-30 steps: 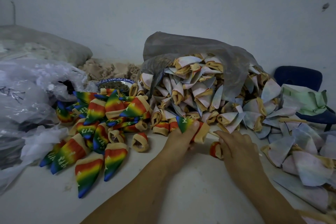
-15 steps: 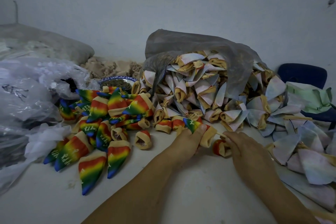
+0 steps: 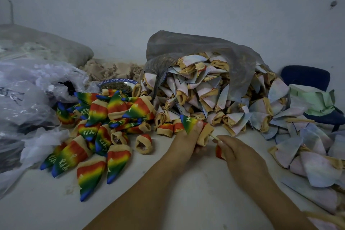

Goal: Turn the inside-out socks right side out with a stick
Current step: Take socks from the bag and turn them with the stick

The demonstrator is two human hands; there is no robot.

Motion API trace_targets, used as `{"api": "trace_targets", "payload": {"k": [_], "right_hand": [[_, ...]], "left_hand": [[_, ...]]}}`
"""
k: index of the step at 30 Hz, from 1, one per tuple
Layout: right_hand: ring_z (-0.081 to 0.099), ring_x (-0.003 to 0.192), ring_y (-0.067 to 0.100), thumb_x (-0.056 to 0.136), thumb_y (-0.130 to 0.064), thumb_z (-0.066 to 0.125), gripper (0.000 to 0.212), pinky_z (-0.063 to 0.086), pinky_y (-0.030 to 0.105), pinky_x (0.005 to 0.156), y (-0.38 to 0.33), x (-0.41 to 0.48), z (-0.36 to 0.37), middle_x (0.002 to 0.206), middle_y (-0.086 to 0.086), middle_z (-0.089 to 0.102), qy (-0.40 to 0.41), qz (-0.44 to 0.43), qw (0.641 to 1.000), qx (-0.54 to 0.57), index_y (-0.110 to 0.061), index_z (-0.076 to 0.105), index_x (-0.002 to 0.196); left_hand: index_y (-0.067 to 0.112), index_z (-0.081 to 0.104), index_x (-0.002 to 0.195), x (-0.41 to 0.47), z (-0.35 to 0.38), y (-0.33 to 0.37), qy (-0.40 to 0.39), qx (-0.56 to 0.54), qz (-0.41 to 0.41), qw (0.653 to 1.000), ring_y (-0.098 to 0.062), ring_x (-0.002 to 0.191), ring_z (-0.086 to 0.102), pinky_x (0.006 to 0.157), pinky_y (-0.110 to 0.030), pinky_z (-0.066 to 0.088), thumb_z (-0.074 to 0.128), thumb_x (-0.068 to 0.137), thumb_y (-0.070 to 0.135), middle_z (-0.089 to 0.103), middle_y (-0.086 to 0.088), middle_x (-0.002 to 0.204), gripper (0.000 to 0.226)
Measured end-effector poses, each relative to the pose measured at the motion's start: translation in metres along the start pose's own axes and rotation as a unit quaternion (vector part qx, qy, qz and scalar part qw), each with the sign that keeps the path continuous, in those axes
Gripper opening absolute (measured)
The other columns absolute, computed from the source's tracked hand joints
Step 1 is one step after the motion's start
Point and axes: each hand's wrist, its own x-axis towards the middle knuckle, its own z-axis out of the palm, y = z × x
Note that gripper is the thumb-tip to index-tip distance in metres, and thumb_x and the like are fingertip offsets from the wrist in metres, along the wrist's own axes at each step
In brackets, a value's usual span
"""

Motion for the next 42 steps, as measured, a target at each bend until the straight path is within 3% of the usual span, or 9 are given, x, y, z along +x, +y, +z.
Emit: {"api": "trace_targets", "payload": {"k": [3,7,11,19,24,28,33,39,42], "right_hand": [[0.051,0.101,0.013,0.102,-0.033,0.031,0.031,0.032,0.031,0.081,0.009,0.007,-0.008,0.109,-0.007,0.06,-0.022,-0.035,0.998,-0.046,-0.039,0.055,0.121],[0.049,0.103,0.012,0.101,-0.032,0.033,0.03,0.025,0.03,0.078,0.01,0.007,-0.009,0.109,-0.008,0.061,-0.025,-0.051,0.996,-0.063,-0.039,0.057,0.118],[0.051,0.1,0.012,0.1,-0.034,0.033,0.03,0.027,0.031,0.078,0.006,0.005,-0.008,0.106,-0.008,0.062,0.005,-0.054,0.996,-0.073,-0.039,0.058,0.116],[0.048,0.083,0.006,0.101,-0.04,0.027,0.03,0.035,0.029,0.073,-0.012,-0.006,0.011,0.1,-0.015,0.057,0.005,0.018,1.0,-0.003,-0.041,0.054,0.115],[0.049,0.086,0.009,0.1,-0.036,0.034,0.023,0.03,0.032,0.082,-0.005,-0.001,0.007,0.09,-0.011,0.055,0.03,0.006,0.997,0.067,-0.037,0.057,0.102],[0.053,0.084,0.011,0.098,-0.034,0.043,0.016,0.041,0.044,0.09,-0.004,-0.001,0.004,0.083,-0.018,0.055,0.073,0.029,0.985,0.154,-0.034,0.058,0.093],[0.052,0.082,0.01,0.097,-0.033,0.046,0.015,0.041,0.042,0.087,-0.001,0.0,0.006,0.081,-0.019,0.055,0.107,0.033,0.983,0.144,-0.032,0.059,0.091],[0.054,0.083,0.009,0.096,-0.04,0.046,0.016,0.045,0.037,0.081,0.002,0.002,0.01,0.084,-0.015,0.059,0.086,0.072,0.975,0.19,-0.034,0.059,0.089],[0.053,0.084,0.008,0.098,-0.034,0.041,0.022,0.044,0.036,0.08,0.004,0.006,0.01,0.09,-0.014,0.057,0.09,0.047,0.976,0.192,-0.028,0.062,0.105]], "left_hand": [[0.033,0.076,0.08,0.004,-0.004,0.0,-0.005,-0.081,-0.024,0.996,-0.004,0.082,0.064,0.08,-0.024,0.044,0.06,0.086,0.058,0.073,0.01,0.082,0.03],[0.032,0.074,0.064,0.004,-0.006,-0.001,-0.024,-0.125,-0.019,0.992,-0.003,0.052,0.052,0.061,-0.022,0.04,0.065,0.091,0.042,0.062,0.01,0.06,0.03],[0.019,0.076,0.085,0.002,-0.005,0.001,-0.033,-0.193,-0.045,0.98,-0.008,0.059,0.05,0.054,-0.02,0.039,0.065,0.093,0.036,0.068,-0.004,0.084,0.021],[0.011,0.074,0.093,0.003,-0.003,0.002,-0.063,-0.22,-0.03,0.973,-0.004,0.048,0.042,0.048,-0.017,0.036,0.055,0.098,0.035,0.074,-0.003,0.09,0.031],[0.017,0.078,0.083,0.003,-0.004,0.002,-0.07,-0.24,-0.026,0.968,-0.009,0.064,0.062,0.059,-0.018,0.05,0.07,0.082,0.037,0.07,0.001,0.078,0.022],[0.02,0.079,0.079,0.005,-0.007,0.001,-0.099,-0.287,-0.031,0.952,-0.008,0.085,0.071,0.072,-0.018,0.054,0.07,0.081,0.026,0.074,0.001,0.087,0.011],[0.014,0.068,0.112,0.008,-0.006,-0.001,-0.085,-0.262,-0.045,0.96,-0.009,0.093,0.069,0.083,-0.024,0.048,0.065,0.088,0.022,0.074,0.002,0.096,0.025],[0.02,0.069,0.087,0.009,-0.004,-0.004,-0.057,-0.181,-0.017,0.982,-0.008,0.066,0.058,0.07,-0.021,0.045,0.062,0.094,0.032,0.065,0.001,0.073,0.015],[0.02,0.066,0.101,0.009,-0.003,-0.005,-0.017,-0.157,-0.006,0.987,-0.007,0.051,0.048,0.051,-0.017,0.041,0.062,0.094,0.039,0.07,0.003,0.077,0.02]]}}
